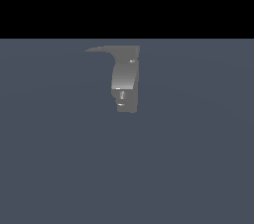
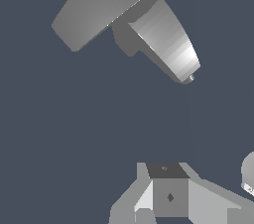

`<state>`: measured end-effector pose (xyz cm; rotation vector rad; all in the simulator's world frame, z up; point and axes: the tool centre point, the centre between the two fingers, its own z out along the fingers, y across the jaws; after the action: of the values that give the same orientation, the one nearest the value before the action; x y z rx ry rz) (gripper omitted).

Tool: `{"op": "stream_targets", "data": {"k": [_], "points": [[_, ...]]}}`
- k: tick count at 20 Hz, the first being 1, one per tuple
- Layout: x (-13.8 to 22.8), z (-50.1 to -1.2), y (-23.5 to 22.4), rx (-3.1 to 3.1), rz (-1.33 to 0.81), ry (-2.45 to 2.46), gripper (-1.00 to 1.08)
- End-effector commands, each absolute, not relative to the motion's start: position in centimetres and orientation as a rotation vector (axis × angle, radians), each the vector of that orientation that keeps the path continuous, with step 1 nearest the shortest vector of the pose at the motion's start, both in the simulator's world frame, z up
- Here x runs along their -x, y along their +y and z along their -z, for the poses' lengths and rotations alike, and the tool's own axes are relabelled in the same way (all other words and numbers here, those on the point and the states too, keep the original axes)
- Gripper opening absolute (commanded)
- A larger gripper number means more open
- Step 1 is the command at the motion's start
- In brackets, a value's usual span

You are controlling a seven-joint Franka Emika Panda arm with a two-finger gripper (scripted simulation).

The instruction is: Turn on the faucet by rotating a designated handle.

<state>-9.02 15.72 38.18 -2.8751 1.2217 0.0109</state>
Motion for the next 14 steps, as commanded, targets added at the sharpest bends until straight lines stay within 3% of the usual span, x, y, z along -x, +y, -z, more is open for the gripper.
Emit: {"op": "stream_targets", "data": {"k": [1, 14], "points": [[7.7, -37.5, 16.2, 2.843, -0.011, 1.293, -1.0], [0.7, -33.9, 17.2, 2.656, -0.008, 1.649, -1.0]]}}
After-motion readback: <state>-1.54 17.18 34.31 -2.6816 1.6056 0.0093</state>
